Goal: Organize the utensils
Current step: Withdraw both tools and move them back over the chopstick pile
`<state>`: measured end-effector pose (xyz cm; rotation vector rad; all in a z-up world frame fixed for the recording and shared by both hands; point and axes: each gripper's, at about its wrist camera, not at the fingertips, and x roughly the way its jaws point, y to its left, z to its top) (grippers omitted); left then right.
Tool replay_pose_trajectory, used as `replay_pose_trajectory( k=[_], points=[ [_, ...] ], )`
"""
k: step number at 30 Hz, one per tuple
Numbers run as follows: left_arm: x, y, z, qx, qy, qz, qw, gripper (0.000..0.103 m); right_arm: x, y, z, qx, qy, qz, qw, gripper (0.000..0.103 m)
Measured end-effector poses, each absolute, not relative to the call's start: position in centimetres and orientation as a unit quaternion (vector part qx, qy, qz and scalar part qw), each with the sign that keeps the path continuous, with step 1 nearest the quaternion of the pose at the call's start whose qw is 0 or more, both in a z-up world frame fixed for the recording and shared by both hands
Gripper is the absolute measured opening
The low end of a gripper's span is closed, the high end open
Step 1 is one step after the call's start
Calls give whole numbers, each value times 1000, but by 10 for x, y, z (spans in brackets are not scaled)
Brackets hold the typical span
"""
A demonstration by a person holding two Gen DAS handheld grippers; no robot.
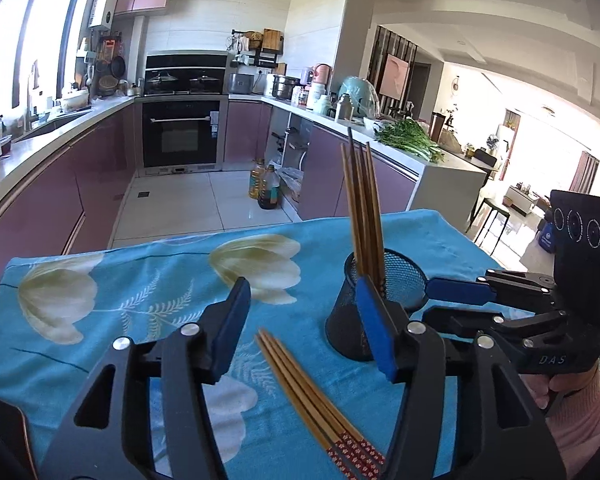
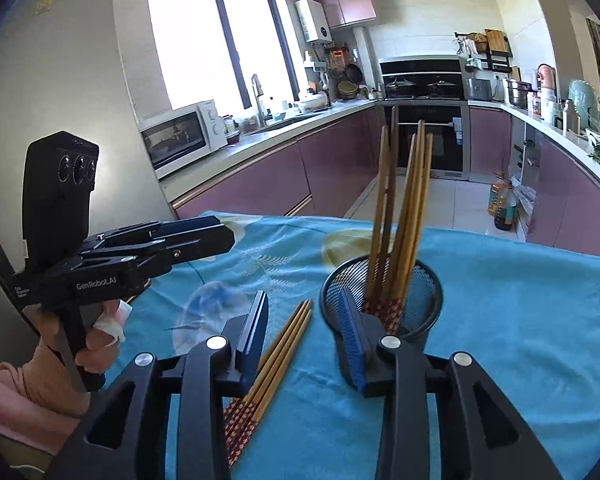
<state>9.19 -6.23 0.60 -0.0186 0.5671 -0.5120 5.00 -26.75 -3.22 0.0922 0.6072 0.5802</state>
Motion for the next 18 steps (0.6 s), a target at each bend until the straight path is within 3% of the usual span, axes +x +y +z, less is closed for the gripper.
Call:
replay_pose_trajectory(
  k=[9,18],
  points=[
    [75,-43,-53,9,339,-198,920,65,50,-234,-91,36,374,281,883,36],
    [74,-49,-90,25,387,-183,904,64,52,-225,-108,12,400,257,880,36]
  ],
)
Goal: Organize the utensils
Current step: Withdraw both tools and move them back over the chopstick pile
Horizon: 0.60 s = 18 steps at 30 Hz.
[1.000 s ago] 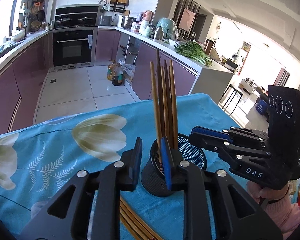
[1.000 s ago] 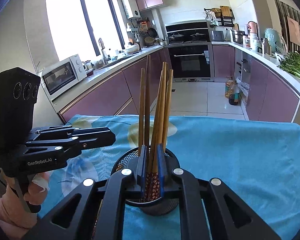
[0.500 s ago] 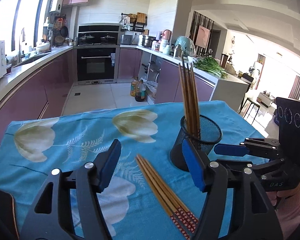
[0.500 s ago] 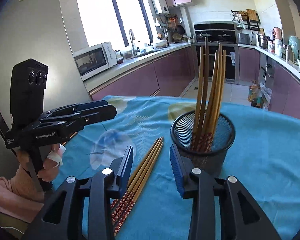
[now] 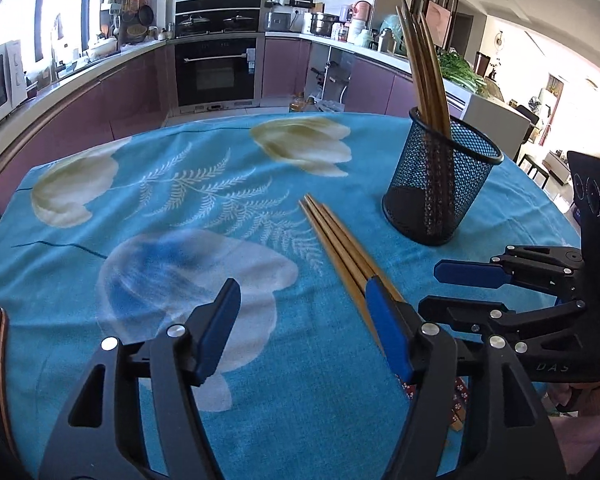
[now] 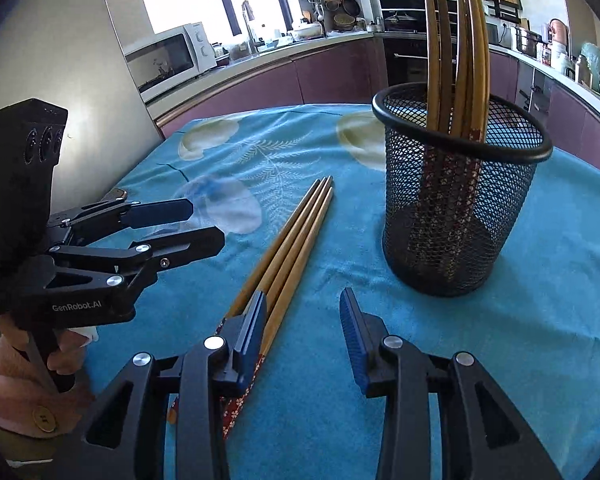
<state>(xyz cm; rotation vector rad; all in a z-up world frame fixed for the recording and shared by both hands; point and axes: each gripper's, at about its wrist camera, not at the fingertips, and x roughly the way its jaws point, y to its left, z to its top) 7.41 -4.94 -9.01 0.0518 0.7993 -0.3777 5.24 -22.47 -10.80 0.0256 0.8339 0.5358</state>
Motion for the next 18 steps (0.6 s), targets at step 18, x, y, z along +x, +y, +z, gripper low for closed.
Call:
replay_pose_trajectory(
  k=[18],
  points=[
    [81,-65,-103,42,415,-193,888,63,52,-213,-113,-19,408,244,880,36]
  ],
)
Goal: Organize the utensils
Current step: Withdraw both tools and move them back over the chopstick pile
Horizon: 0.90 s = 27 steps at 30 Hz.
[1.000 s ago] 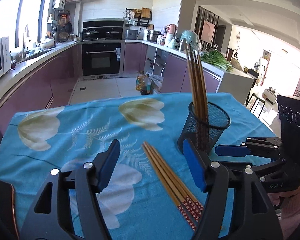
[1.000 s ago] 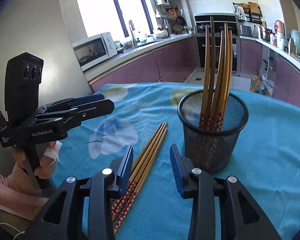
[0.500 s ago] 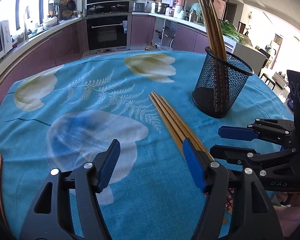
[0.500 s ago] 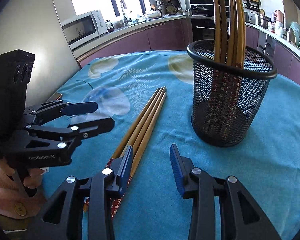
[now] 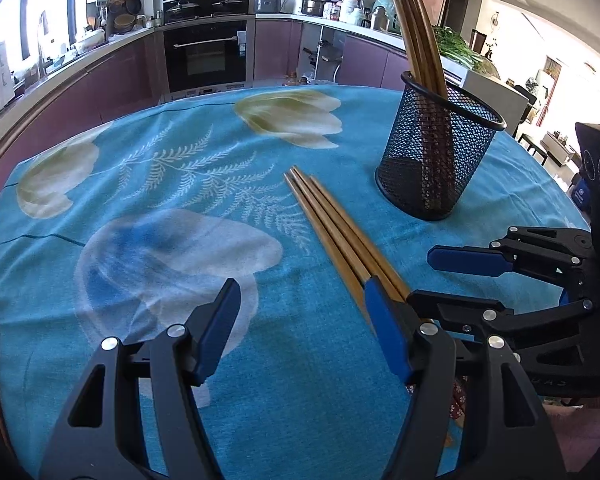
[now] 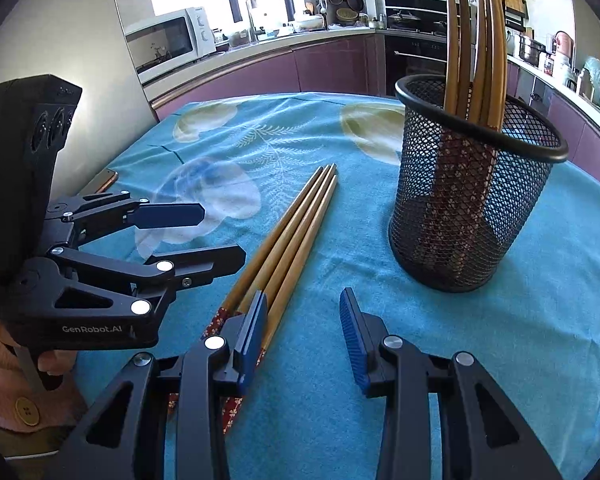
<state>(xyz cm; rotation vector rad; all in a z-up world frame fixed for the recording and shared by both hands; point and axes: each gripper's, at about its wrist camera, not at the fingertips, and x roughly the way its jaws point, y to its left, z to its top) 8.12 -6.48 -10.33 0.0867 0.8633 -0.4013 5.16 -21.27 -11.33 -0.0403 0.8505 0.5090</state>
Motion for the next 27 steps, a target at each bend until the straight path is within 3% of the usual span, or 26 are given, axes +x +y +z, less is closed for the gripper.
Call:
replay_pose_trajectory(
  k=[20,23,27],
  points=[
    [94,-75,-112,58,438,-206,873,61,55,-219,-114,-6,418,237,877,36],
    [95,-74,-112,58,439,-206,873,57,56,-220,-114,-6,418,237,877,35],
    [95,-72,-111,61,443,-202,871,41,56,-219,-114,-8,418,234,878,34]
  ],
)
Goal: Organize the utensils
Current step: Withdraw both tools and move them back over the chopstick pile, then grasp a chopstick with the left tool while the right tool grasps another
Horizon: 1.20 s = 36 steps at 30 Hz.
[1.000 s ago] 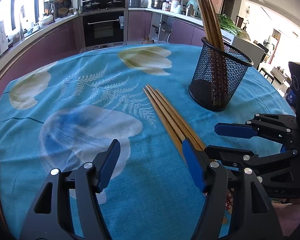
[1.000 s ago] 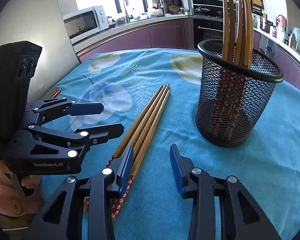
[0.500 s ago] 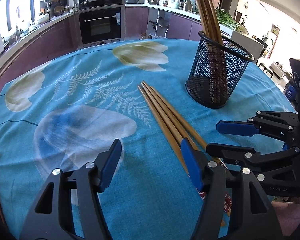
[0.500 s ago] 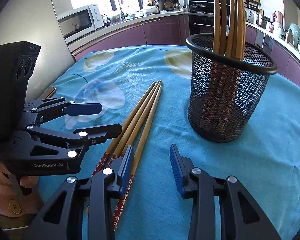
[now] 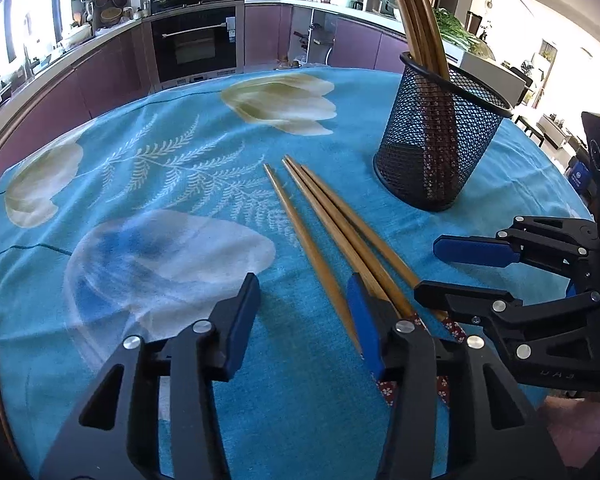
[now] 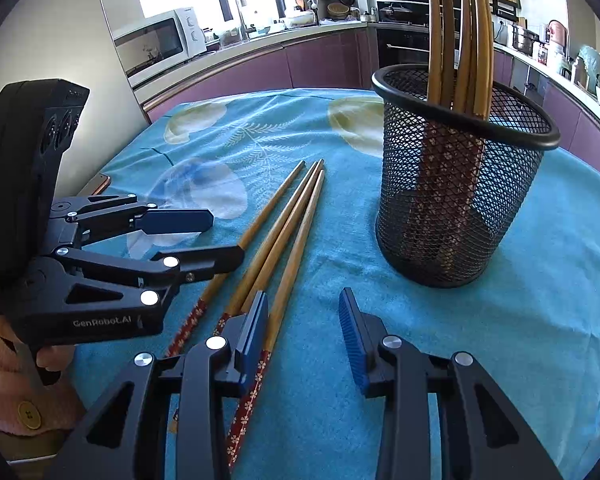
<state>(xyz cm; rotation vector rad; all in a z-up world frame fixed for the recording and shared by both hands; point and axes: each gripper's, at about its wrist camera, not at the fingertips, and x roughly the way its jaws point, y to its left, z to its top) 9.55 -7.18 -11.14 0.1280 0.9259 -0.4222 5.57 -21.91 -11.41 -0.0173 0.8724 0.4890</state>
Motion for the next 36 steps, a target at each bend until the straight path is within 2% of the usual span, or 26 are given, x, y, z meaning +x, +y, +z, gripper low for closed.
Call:
replay_pose_trajectory(
  k=[3,13,19,20,24,29,36],
  points=[
    [94,-69,-111,59,447,-205,869,36,56,-218,-114,-12,418,233,878,34],
    [105,-70,-111,63,448,-196,870,36,65,-206,-115,-34,413,223,883,32],
    [115,-74,-111,65,450,-190,870,29,76,-200,-115,-37,412,217,884,27],
    [116,-75,-111,65,450,-188,870,27,77,-199,-115,-35,413,218,883,23],
    [117,-73,-112,52,450,-187,872,12,78,-205,-116,-21,416,216,883,12],
    [111,-68,-111,30,448,-184,875,8,77,-215,-115,9,416,219,883,6],
    [98,-64,-105,19,441,-198,875,8,66,-221,-105,17,399,241,885,6]
  ],
)
